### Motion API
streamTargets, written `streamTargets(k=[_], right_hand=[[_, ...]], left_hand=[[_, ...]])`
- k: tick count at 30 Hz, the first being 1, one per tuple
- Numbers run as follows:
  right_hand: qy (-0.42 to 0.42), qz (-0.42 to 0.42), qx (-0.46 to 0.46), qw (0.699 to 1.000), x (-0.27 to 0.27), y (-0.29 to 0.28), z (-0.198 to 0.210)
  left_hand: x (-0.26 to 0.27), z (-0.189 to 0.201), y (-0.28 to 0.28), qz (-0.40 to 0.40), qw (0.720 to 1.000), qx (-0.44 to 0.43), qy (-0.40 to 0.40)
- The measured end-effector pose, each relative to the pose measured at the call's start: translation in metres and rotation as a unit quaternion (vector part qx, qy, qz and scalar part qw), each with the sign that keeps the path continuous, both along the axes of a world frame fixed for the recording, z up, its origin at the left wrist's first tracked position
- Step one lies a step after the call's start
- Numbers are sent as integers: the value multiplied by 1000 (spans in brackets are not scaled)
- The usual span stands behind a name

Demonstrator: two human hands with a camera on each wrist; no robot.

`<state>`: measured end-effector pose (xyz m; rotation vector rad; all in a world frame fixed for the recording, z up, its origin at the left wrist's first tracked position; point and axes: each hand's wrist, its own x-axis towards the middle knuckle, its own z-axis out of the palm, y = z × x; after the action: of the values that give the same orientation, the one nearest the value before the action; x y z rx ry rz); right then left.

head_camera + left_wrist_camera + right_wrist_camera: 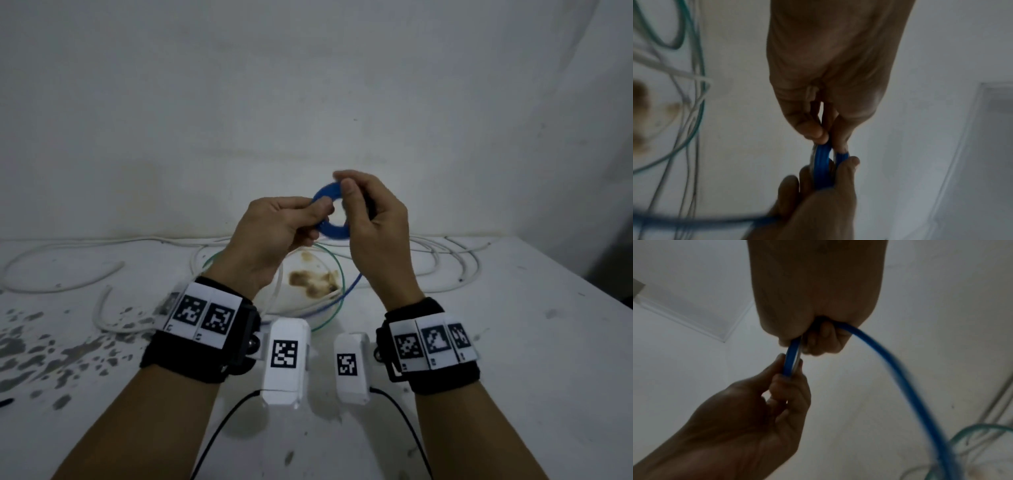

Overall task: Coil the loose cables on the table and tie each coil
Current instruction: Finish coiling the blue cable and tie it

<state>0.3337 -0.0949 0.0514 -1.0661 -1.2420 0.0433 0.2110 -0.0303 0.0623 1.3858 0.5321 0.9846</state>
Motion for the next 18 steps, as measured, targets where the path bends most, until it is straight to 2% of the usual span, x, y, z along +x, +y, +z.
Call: streamTargets(k=[2,5,12,15,18], right_hand=[[49,-20,29,998,-10,4,-3],[54,-24,11,998,-15,9,-7],[18,-8,-25,999,-4,4,-3],[35,-2,-14,999,-14,5,-4],[75,15,4,997,-26,8,-7]], left_hand=[[6,-1,-3,26,998,-31,-49],[6,-4,-2,46,997,-33,-59],[-4,-2,4,-8,999,13,39],[-2,-1,0,17,1000,-3,-1],[1,1,-2,8,994,-75,-85]])
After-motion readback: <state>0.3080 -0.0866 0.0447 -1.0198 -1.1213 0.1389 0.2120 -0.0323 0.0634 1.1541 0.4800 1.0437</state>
